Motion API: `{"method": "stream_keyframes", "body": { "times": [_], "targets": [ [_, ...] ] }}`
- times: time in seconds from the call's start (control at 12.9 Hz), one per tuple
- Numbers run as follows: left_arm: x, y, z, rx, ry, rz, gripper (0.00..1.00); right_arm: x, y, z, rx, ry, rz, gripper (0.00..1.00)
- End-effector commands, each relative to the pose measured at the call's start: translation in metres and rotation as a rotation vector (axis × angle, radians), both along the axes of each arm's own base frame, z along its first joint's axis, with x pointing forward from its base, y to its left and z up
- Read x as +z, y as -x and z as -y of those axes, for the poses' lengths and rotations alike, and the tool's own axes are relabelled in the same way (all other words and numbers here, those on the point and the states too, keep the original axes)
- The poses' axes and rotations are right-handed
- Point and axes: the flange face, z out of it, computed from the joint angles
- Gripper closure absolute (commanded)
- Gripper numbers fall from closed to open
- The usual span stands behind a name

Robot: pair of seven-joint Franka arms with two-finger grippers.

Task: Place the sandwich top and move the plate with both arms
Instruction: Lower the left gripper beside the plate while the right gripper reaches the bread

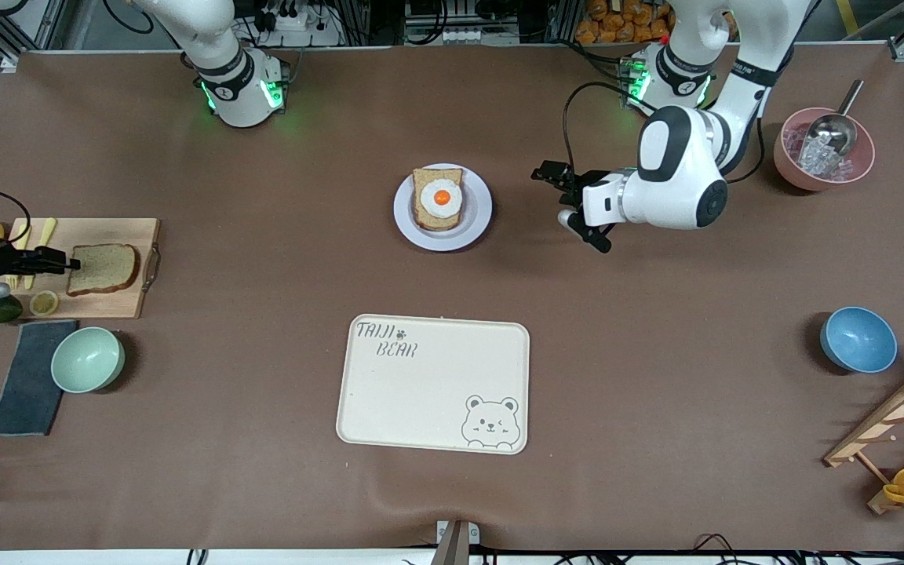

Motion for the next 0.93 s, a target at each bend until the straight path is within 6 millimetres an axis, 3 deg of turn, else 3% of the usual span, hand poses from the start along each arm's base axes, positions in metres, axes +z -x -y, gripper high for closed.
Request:
{"method": "stream_keyframes", "body": {
  "times": [0.0,0.08,0.16,0.31,0.62,0.85],
  "targets": [
    [-0.008,0.003,0.007,0.013,0.015,0.011,0.0,-0.006,-0.001,0.005,0.003,-0.028,0.025,0.73],
    [-0.012,0.007,0.013,0.022,0.03,-0.007,0.0,-0.006,-0.001,0.007,0.016,-0.037,0.04,0.8],
    [-0.016,0.008,0.015,0.032,0.036,-0.019,0.0,-0.011,0.0,0.006,0.023,-0.056,0.053,0.8],
    [-0.019,0.01,0.02,0.034,0.032,-0.007,0.0,-0.014,0.0,0.009,0.044,-0.052,0.077,1.0],
    [-0.024,0.008,0.023,0.055,0.033,-0.001,0.0,-0.003,-0.009,0.003,0.063,-0.055,0.076,1.0],
    [-0.023,0.007,0.024,0.055,0.034,0.002,0.0,0.028,-0.026,-0.014,0.081,-0.095,0.031,1.0]
  ]
}}
